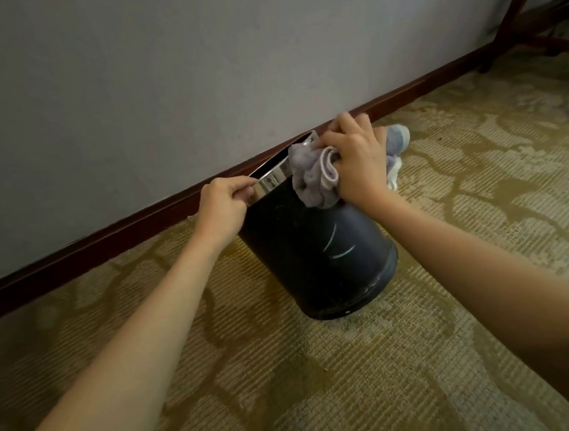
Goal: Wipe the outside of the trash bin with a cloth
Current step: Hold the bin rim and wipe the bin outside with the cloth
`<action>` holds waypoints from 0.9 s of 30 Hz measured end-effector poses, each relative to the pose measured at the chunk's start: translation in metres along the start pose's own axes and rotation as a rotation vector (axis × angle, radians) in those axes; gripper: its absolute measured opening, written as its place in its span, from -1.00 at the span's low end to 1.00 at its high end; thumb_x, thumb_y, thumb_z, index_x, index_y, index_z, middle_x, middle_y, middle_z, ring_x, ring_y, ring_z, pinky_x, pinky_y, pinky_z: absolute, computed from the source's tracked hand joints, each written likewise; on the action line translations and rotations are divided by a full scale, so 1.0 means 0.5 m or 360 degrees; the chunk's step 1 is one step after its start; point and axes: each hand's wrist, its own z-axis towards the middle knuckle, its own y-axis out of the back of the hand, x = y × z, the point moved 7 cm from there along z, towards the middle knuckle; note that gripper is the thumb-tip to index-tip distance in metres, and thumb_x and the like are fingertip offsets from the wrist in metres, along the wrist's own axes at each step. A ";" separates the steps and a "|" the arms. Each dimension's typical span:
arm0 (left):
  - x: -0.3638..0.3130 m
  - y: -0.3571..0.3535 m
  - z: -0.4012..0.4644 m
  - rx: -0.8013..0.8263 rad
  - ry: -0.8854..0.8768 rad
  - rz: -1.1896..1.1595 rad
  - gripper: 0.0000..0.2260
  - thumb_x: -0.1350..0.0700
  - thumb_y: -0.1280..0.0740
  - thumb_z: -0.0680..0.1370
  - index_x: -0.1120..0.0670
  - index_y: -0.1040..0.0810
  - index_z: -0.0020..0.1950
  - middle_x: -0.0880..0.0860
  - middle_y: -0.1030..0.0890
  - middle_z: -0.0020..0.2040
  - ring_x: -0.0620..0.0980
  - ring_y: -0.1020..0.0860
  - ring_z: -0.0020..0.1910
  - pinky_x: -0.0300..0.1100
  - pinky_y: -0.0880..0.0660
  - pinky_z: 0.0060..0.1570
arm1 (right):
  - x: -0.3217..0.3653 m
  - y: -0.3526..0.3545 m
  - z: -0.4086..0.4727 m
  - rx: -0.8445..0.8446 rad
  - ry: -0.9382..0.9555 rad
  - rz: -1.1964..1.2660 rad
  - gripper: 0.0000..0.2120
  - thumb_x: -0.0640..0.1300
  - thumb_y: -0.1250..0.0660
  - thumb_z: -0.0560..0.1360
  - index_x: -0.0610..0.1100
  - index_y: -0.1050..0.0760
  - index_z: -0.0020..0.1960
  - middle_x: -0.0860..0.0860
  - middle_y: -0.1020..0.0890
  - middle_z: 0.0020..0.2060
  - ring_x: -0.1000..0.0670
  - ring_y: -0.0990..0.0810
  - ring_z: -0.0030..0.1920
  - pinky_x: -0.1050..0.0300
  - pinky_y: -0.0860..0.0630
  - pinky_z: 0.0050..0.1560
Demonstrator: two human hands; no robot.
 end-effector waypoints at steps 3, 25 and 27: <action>0.027 0.023 0.011 -0.0026 0.0078 0.0004 -0.76 0.21 -0.22 0.59 -0.01 -0.65 0.08 -0.09 -0.64 0.01 -0.13 -0.53 0.06 -0.35 -0.34 -0.07 | -0.014 -0.024 -0.109 0.0107 0.0173 -0.0079 -0.87 -0.26 -0.34 0.37 -0.09 -0.62 -0.16 -0.08 -0.56 -0.13 -0.17 -0.46 -0.07 -0.10 -0.33 -0.09; -0.061 -0.038 0.006 0.0114 -0.0021 0.0106 -0.76 0.20 -0.26 0.58 0.08 -0.60 0.21 0.05 -0.60 0.19 0.01 -0.50 0.22 -0.25 -0.33 0.12 | -0.010 -0.036 -0.262 0.0141 0.0711 -0.0378 -0.87 -0.20 -0.26 0.36 -0.11 -0.58 -0.19 -0.07 -0.58 -0.15 -0.12 -0.40 -0.08 -0.06 -0.26 -0.13; -0.067 -0.041 0.005 0.0135 0.0000 0.0081 -0.76 0.20 -0.27 0.58 0.09 -0.59 0.22 0.06 -0.59 0.21 0.02 -0.48 0.25 -0.25 -0.32 0.14 | -0.022 -0.058 -0.333 0.0310 0.0889 -0.0468 -0.88 -0.20 -0.25 0.38 -0.14 -0.58 -0.20 -0.07 -0.57 -0.18 -0.13 -0.44 -0.12 -0.05 -0.25 -0.16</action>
